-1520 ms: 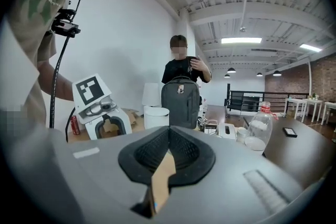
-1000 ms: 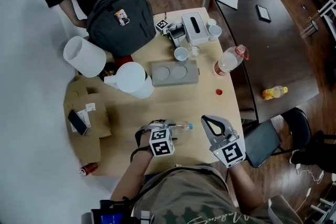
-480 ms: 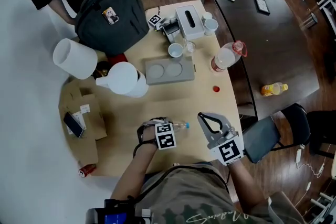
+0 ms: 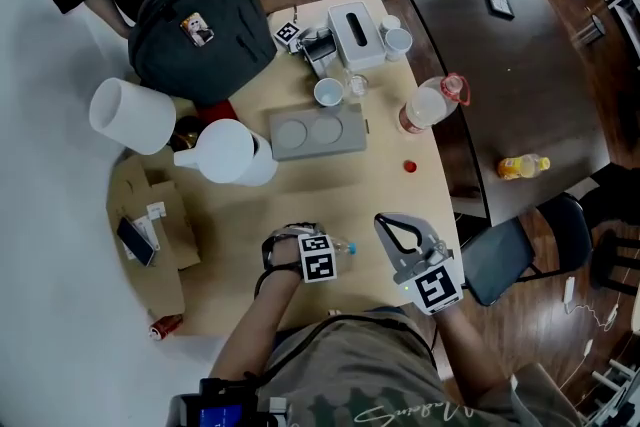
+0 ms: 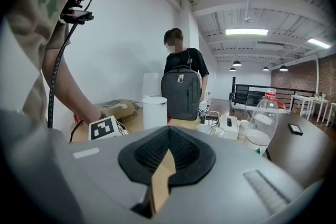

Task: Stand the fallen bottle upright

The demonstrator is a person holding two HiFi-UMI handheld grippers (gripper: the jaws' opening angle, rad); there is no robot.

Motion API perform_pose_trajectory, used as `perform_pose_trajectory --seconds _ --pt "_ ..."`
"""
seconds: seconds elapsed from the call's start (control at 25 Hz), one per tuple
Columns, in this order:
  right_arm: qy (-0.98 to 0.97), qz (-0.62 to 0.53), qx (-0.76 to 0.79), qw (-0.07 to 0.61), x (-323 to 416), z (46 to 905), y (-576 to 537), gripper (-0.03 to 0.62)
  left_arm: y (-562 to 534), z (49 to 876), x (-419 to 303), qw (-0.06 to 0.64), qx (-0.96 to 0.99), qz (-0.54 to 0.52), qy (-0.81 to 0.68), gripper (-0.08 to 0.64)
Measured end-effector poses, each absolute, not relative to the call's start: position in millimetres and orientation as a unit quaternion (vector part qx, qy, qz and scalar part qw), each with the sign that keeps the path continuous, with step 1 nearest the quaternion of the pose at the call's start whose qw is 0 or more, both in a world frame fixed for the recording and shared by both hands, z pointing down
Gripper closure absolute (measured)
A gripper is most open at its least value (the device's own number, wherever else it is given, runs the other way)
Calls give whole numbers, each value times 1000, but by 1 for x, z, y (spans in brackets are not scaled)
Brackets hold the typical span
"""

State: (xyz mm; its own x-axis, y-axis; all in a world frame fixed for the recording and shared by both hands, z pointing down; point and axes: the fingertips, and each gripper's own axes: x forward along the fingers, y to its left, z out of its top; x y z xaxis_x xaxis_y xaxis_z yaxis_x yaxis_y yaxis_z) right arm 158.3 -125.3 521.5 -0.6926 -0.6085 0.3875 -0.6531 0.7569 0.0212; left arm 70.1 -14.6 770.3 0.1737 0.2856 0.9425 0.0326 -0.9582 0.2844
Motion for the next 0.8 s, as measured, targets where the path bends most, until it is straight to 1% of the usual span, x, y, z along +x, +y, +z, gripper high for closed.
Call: perform_pose_trajectory --seconds 0.2,0.48,0.64,0.8 --pt "-920 66 336 193 157 528 -126 589 -10 775 77 101 764 625 126 270" --pt "-922 70 331 190 147 530 -129 589 7 790 78 106 750 636 149 234" --pt "-924 76 327 186 142 531 -127 589 12 799 78 79 755 639 126 230" --pt "-924 80 323 188 139 536 -128 589 10 801 80 84 766 629 107 232"
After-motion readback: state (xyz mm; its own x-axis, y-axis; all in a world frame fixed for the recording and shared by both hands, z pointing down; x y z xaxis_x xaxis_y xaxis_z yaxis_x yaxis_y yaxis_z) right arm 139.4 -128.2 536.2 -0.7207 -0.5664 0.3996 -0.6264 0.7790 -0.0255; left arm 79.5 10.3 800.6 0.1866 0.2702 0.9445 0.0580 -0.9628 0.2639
